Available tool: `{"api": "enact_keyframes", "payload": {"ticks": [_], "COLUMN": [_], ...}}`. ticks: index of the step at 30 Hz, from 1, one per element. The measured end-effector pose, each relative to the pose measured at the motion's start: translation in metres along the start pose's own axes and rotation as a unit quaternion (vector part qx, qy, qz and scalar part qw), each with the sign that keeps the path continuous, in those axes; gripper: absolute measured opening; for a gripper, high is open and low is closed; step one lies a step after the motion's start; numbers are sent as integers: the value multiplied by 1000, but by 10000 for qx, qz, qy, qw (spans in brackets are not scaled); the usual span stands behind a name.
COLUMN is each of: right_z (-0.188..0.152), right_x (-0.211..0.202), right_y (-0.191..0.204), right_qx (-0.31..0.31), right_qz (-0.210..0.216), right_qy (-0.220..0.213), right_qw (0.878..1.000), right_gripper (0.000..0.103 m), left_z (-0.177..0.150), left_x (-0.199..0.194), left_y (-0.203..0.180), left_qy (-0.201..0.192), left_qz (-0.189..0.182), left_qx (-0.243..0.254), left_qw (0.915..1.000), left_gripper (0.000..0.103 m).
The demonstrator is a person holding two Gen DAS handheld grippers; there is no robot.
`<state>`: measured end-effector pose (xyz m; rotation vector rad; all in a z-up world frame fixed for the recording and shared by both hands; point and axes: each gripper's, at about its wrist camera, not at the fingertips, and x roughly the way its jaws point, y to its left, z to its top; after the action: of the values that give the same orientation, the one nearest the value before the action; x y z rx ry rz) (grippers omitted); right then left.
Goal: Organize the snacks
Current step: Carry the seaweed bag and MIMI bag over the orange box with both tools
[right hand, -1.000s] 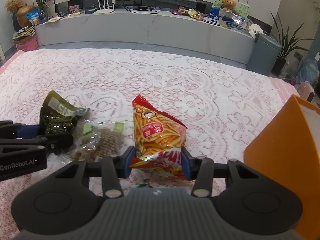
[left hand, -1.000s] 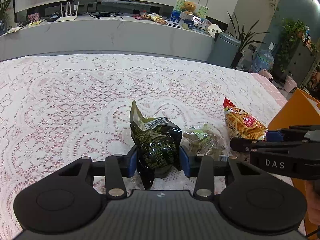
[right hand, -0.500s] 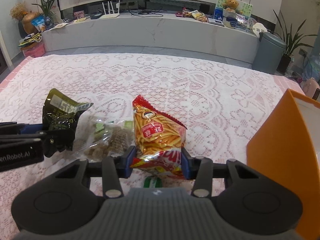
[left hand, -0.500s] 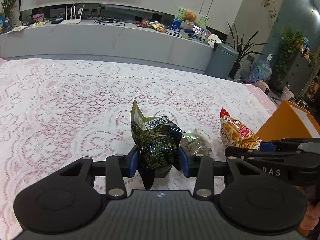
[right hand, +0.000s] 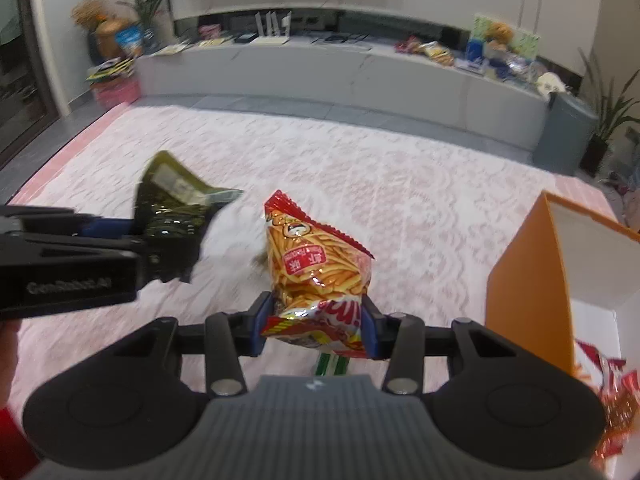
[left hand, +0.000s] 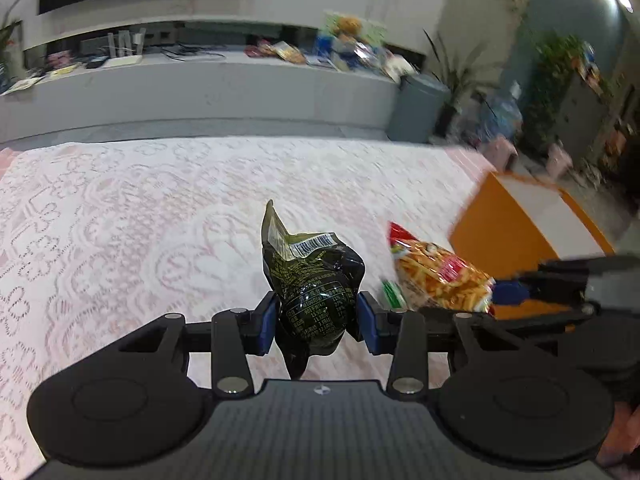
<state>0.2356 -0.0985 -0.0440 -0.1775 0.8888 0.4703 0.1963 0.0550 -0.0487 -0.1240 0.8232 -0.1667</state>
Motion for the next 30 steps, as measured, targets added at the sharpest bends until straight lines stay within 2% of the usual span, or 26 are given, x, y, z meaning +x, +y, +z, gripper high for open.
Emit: {"api": "enact_keyframes", "payload": {"ticks": [5,15,24,30], "right_z": [-11,-18,-13,-13], "right_x": [-28,-85,-136,-153], "right_y": [-9,-41,-90,-129], "right_qx": [11,-179,-347,-331], "right_qz": [343,704,180,-243], "right_qy": [333,717,793,886], "right_qw": [9989,9948,9961,9952], "right_gripper": [43,43,43,43], "left_z": [-8,8,43,58], "left_x": [-17,-52,-55,-37], "left_y": [-19,-53,-118,-168], "left_qy": [368,429,335,469], "left_qz": [-60,-385,-735,-1091], "left_qx": [158,256,888,1394], "left_qw": [9992,9980,9928,9831], "left_gripper": [47,47,47,47]}}
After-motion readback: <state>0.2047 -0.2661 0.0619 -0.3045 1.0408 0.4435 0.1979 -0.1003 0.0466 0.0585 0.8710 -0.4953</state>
